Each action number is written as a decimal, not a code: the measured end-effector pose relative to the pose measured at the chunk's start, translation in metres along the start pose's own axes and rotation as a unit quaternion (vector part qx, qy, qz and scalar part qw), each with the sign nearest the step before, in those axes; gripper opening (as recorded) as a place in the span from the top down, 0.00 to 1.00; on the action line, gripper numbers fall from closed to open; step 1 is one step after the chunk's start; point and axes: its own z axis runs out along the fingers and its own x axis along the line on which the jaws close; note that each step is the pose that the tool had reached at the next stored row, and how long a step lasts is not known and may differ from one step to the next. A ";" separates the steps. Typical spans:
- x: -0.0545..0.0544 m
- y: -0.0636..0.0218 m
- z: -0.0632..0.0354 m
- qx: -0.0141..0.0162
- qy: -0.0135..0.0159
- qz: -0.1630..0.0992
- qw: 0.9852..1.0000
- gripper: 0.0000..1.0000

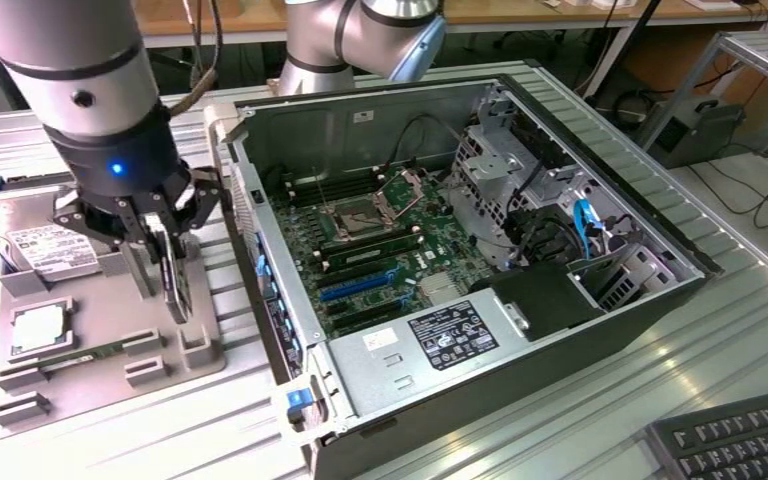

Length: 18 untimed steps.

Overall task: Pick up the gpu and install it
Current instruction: 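Pick up the gpu and move the gpu toward the slot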

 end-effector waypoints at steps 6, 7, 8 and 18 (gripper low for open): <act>-0.004 0.0006 -0.0406 0.000 0.001 -0.002 1.000 0.74; -0.005 0.0002 -0.0464 0.000 0.001 -0.002 1.000 0.74; -0.005 -0.0003 -0.0507 0.000 0.001 -0.003 1.000 0.74; -0.020 -0.0107 -0.1036 -0.001 0.004 -0.003 1.000 0.74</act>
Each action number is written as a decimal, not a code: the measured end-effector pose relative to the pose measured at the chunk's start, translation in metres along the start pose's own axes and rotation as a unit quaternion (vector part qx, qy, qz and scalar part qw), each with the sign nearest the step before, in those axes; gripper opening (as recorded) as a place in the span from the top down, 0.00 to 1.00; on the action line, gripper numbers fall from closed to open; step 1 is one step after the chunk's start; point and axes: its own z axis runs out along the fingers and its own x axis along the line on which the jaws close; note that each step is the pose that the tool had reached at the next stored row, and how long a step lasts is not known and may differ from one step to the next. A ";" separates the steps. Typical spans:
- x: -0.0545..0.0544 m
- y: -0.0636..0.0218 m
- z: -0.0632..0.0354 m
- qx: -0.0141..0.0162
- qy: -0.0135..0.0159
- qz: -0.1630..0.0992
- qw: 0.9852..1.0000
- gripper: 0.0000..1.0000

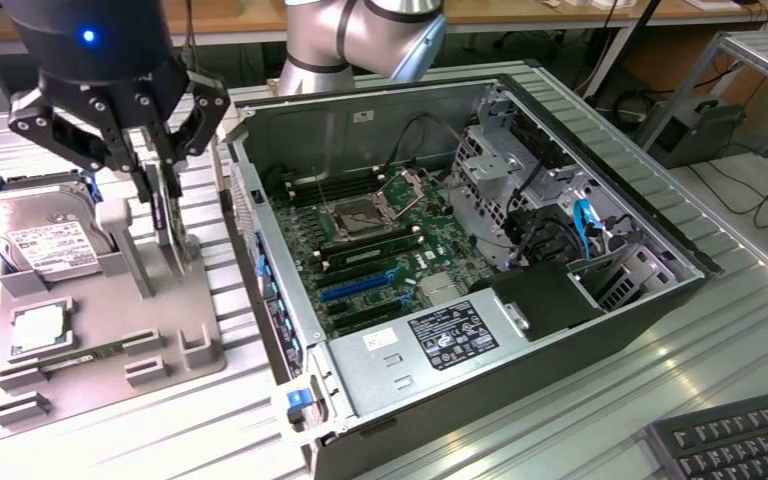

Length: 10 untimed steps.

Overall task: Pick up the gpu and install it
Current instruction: 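Pick up the gpu and move the gpu toward the slot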

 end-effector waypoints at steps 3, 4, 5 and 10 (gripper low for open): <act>-0.010 -0.0022 -0.0132 0.000 0.002 0.000 1.000 0.74; -0.014 -0.0027 -0.0173 -0.001 0.003 0.000 1.000 0.74; -0.018 -0.0031 -0.0216 -0.001 0.003 0.000 1.000 0.74; -0.049 -0.0029 -0.0327 -0.005 0.010 0.001 1.000 0.74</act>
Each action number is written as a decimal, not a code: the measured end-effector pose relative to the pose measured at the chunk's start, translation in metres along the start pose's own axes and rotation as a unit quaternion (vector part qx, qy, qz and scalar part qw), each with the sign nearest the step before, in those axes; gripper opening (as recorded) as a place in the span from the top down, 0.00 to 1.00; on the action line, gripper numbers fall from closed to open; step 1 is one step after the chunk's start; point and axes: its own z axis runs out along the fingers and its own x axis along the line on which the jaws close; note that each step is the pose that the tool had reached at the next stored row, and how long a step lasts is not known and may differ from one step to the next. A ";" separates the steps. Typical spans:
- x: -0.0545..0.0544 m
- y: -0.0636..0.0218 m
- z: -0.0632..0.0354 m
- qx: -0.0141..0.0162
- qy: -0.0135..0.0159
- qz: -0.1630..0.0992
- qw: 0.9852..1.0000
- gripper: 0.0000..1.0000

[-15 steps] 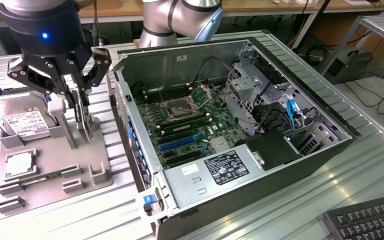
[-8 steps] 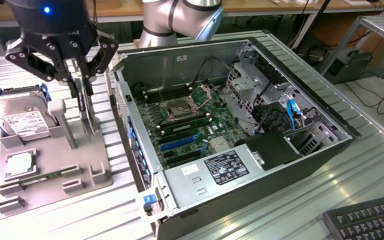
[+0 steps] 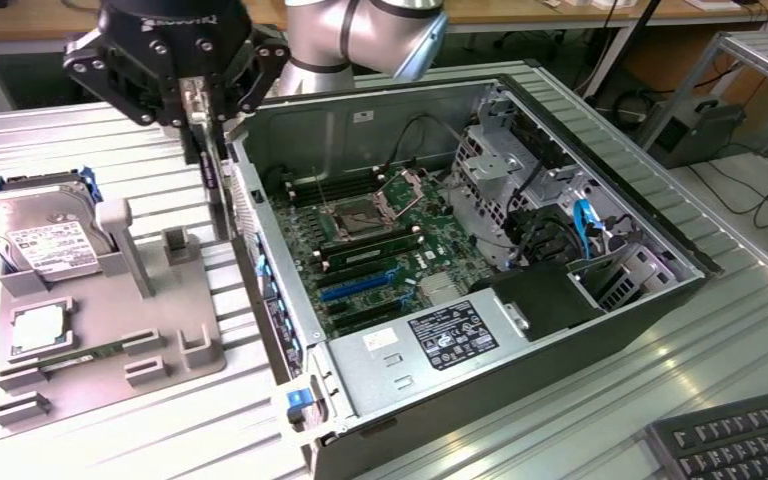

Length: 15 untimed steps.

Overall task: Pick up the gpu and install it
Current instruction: 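Pick up the gpu and move the gpu toward the slot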

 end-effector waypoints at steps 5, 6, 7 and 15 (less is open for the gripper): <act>-0.023 0.0008 0.0002 -0.004 0.008 0.001 1.000 0.74; -0.028 0.0010 0.0003 -0.005 0.010 0.001 1.000 0.74; -0.032 0.0011 0.0004 -0.006 0.011 0.001 1.000 0.74; -0.071 0.0025 0.0018 -0.008 0.029 0.002 1.000 0.74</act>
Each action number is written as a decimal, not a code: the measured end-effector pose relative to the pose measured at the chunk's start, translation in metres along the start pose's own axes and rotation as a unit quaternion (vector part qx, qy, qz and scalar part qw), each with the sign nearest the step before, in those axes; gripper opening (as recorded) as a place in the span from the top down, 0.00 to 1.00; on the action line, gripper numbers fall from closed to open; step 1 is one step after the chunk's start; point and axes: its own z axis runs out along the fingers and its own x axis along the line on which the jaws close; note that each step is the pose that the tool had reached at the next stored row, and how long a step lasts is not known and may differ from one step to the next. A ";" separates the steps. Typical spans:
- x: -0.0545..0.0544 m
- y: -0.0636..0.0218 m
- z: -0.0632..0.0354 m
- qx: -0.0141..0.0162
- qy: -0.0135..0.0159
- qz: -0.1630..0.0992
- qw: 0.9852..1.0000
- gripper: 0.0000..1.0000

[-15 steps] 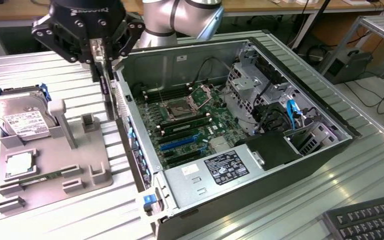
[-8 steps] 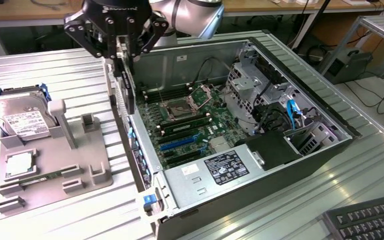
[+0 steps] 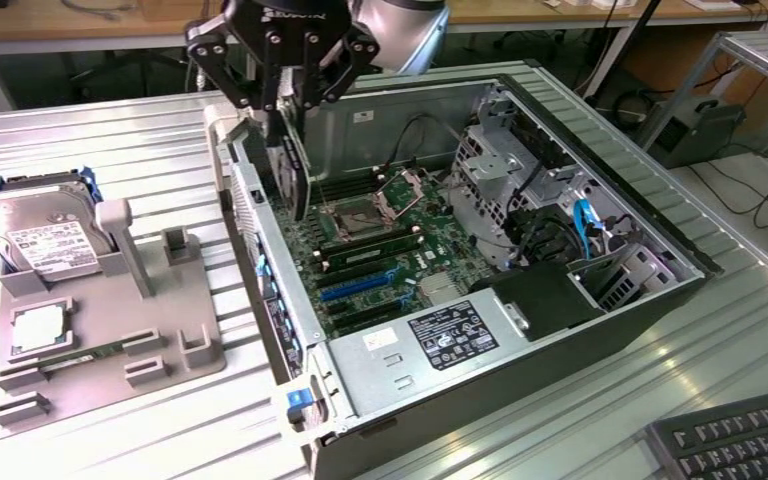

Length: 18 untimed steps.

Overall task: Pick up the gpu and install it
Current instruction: 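Pick up the gpu and move the gpu toward the slot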

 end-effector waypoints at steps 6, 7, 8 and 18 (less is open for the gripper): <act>-0.027 0.0007 0.0035 0.000 0.010 0.001 1.000 0.74; -0.032 0.0008 0.0044 0.000 0.012 0.001 1.000 0.74; -0.037 0.0009 0.0054 0.000 0.013 0.001 1.000 0.74; -0.084 -0.0008 0.0196 0.000 0.015 0.001 1.000 0.74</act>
